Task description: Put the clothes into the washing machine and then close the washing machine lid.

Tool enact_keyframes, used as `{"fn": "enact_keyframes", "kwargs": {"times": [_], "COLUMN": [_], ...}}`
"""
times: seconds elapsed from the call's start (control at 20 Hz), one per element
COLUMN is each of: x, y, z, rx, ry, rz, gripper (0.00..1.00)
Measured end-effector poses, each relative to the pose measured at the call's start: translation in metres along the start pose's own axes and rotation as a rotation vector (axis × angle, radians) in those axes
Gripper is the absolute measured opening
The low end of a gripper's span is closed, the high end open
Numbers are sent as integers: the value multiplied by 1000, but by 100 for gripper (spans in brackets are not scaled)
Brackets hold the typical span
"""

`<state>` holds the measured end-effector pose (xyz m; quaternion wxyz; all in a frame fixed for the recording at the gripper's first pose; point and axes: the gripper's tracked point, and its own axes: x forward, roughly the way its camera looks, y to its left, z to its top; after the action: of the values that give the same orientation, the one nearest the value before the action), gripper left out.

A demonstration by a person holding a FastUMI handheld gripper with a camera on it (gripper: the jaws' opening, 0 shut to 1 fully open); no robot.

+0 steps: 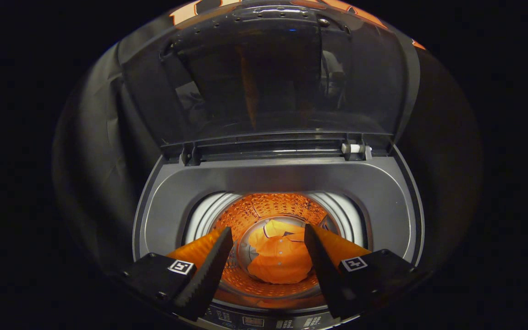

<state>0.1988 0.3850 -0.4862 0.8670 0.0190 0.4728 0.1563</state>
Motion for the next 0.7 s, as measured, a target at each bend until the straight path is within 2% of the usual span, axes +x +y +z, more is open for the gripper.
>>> {"fn": "enact_keyframes", "kwargs": {"times": [0.3,0.7], "x": [-29,-137], "y": [11,25], "z": [24,124], "rx": [-9,-47], "ry": [-131,-459], "rz": [35,42], "gripper": [100,100]}}
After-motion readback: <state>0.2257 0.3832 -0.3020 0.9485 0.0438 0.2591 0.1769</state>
